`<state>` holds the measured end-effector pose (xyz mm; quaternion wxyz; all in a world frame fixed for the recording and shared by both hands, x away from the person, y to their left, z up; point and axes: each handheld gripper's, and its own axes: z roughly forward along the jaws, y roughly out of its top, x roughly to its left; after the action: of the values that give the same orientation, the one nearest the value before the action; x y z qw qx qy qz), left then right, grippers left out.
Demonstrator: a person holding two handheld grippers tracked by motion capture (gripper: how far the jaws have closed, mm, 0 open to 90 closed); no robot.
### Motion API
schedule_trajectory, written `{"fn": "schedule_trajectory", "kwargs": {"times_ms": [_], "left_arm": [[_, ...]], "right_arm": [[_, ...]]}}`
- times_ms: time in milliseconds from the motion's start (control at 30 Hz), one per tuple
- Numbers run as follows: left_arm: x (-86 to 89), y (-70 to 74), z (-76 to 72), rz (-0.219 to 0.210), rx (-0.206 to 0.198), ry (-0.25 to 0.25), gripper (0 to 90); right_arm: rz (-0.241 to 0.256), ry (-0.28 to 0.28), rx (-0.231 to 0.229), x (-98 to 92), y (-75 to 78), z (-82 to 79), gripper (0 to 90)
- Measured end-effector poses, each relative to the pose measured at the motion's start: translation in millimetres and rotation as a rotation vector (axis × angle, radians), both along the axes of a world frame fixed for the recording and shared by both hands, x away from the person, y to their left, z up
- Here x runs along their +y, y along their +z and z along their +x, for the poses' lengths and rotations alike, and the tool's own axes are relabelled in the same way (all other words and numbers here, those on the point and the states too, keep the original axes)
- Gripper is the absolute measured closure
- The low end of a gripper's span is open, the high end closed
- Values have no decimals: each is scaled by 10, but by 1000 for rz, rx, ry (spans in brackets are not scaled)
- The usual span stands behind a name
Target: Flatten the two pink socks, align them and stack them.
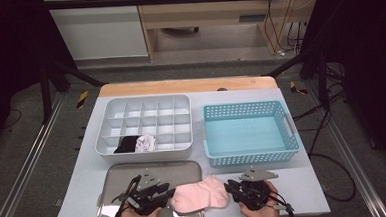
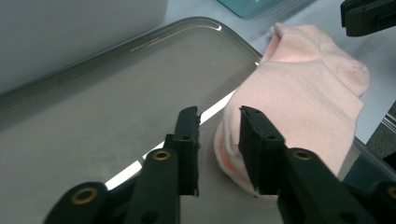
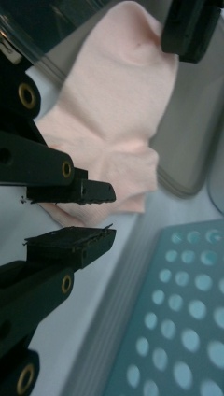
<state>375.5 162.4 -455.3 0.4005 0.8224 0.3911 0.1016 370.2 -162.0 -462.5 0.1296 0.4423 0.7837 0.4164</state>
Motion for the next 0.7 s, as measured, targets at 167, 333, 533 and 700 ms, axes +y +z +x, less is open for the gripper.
{"fn": "schedule_trajectory", "kwargs": {"times_ms": [167,333,533,700], "left_arm": [[-18,-42,-76,7,7,5,541],[-36,-139,-111,34,32,6,529],[-57,-171,-123,35,42,11,613],[-86,-175,-141,39,35,13,675]], "right_arm": [[-14,9,8,1,-83,78,684],[-15,40,35,37,-167,108,684],[-35,62,23,66,-167,118,861],[-37,22,19,-20,-85,63,900]]}}
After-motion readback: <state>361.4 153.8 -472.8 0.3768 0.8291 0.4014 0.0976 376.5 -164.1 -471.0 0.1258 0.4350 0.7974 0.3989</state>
